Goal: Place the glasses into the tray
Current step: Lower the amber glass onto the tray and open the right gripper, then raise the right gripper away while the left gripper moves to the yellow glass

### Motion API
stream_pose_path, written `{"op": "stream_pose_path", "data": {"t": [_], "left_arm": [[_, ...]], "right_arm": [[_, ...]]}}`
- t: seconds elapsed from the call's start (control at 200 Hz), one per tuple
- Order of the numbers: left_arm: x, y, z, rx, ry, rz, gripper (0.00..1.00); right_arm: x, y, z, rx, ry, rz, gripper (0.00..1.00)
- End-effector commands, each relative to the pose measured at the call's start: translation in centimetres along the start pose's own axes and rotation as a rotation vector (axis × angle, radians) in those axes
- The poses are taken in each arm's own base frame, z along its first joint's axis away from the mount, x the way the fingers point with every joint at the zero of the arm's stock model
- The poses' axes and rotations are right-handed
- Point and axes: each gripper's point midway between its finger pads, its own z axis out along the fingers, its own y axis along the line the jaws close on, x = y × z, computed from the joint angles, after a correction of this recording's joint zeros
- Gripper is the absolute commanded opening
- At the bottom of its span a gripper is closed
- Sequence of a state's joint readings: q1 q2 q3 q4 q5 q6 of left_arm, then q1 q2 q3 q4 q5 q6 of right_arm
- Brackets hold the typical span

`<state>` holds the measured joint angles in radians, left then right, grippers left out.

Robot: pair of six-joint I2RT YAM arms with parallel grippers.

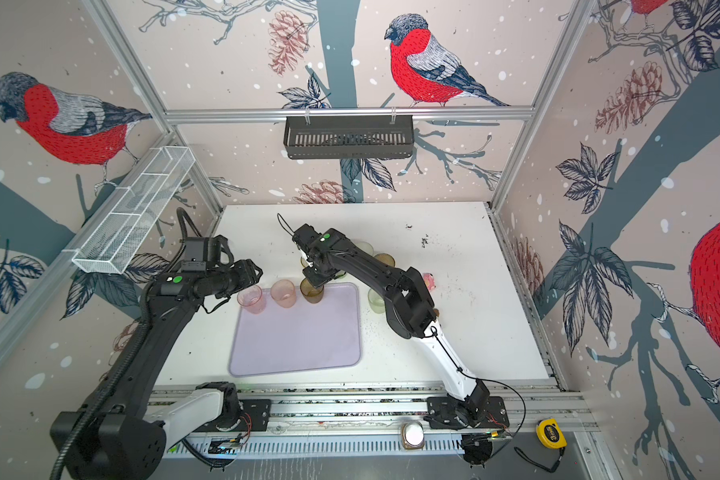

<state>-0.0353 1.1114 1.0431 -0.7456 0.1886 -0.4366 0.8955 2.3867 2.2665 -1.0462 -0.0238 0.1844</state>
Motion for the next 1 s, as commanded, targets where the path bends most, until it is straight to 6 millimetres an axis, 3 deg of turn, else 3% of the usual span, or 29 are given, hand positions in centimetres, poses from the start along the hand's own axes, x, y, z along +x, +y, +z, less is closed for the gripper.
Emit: {"op": "stream_pose_path", "data": {"t": [0.0,0.43,0.661,0.996], "left_arm": [[-0.4,-0.3,0.1,0.016,-0.011,0.013,0.62],[-0.6,-0.4,0.2,0.021,-0.014,0.013,0.62],[-1.1,-0.8,0.1,0.032,-0.016,0.023,0.62],[-2.9,-2.8,-0.1,0.085,-0.016,0.046,0.63]], "right_arm": [[0.3,-0.1,-0.2,0.009,0.013,-0.002,0.13],[-1.0,0.1,-1.8,0.004,-0.036,0.007,0.32],[-2.5,0.0,-4.2,-0.013,-0.106,0.033,0.44],[-4.3,-1.0,-9.5,-0.014,-0.226,0.071,0.53]]}}
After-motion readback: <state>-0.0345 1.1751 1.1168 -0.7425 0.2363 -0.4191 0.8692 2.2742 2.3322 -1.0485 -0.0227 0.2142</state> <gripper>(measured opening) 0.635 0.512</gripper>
